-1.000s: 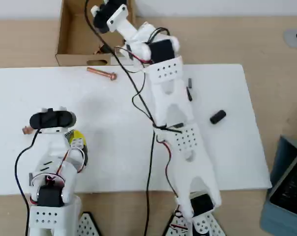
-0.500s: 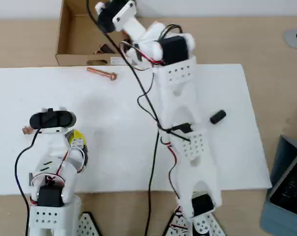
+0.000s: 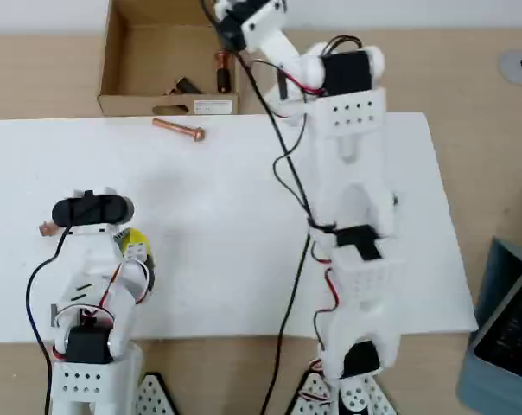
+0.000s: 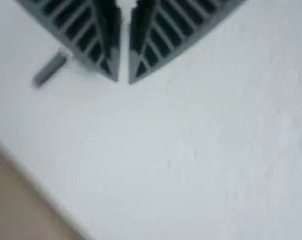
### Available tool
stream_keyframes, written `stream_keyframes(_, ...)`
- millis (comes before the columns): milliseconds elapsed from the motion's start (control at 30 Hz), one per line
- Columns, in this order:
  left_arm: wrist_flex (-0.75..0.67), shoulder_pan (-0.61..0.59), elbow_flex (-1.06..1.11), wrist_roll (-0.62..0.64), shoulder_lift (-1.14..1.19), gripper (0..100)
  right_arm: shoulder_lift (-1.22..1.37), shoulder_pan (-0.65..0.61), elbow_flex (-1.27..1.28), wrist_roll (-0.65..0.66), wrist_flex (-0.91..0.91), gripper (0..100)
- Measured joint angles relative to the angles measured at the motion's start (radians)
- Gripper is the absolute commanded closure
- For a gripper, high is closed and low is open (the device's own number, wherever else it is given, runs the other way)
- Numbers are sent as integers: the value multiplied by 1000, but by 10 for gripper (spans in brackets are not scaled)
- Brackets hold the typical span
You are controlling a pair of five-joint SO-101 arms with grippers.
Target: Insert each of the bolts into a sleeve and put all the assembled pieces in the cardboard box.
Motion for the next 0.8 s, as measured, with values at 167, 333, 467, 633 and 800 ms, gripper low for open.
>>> stream_keyframes(167, 0, 0, 0, 0, 0, 998, -80, 32, 235, -57, 0, 989)
stream_keyframes(333, 0, 0, 0, 0, 0, 998, -84, 77, 368, -66, 0, 953)
stream_keyframes(467, 0, 0, 0, 0, 0, 998, -84, 86, 419, -66, 0, 899)
stream_keyframes(633, 0, 0, 0, 0, 0, 998, -38, 109, 419, -66, -2, 851)
stream_keyframes(800, 0, 0, 0, 0, 0, 998, 54, 144, 404, -66, -2, 836)
